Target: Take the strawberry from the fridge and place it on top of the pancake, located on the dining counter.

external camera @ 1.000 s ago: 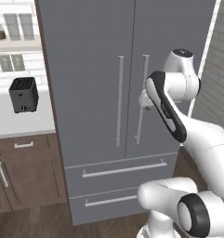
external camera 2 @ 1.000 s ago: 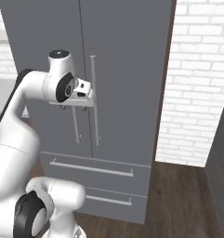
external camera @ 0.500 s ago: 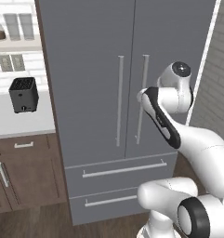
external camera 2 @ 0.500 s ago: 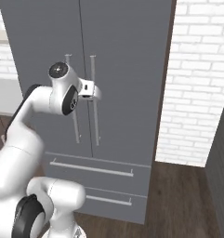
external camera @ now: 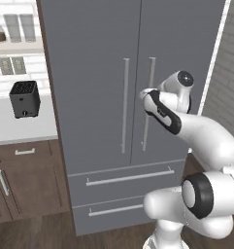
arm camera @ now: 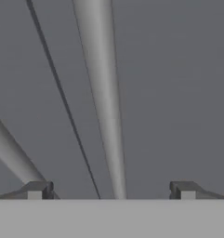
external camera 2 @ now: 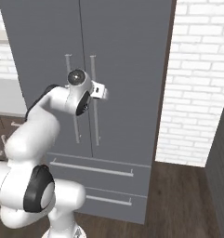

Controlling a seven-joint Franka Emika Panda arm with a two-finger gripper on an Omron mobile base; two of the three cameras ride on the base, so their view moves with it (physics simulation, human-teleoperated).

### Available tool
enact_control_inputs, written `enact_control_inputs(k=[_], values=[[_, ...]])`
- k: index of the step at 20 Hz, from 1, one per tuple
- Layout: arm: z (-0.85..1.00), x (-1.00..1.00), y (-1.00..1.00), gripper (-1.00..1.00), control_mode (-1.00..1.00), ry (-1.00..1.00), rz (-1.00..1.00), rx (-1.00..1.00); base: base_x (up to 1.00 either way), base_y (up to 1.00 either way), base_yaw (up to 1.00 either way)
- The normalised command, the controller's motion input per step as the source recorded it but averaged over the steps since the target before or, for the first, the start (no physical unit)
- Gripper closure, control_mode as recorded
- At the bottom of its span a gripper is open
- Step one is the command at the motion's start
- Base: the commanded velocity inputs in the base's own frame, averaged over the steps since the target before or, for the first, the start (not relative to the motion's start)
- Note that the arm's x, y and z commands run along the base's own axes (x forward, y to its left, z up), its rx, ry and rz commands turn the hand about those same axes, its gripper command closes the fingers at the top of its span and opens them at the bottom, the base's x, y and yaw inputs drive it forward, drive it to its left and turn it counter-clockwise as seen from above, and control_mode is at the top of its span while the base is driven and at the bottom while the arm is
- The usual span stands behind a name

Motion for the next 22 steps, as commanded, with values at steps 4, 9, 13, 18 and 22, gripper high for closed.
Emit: enact_control_inputs(k=[4, 9, 13, 18, 22], values=[[0.00, 0.30, 0.00, -1.00, -1.00, 0.00, 0.00, -0.01, 0.00, 0.00, 0.00], [-0.01, 0.46, 0.00, -1.00, -1.00, 0.00, 0.00, -0.06, 0.00, 0.00, 0.00], [-0.09, 0.31, 0.00, -1.00, -1.00, -0.06, -0.01, -0.09, 0.00, 0.00, 0.00], [-0.01, 0.36, 0.00, -1.00, -1.00, -0.03, -0.02, -0.01, 0.00, 0.00, 0.00], [-0.01, 0.21, 0.00, -1.00, -1.00, -0.02, 0.00, 0.00, 0.00, 0.00, 0.00]])
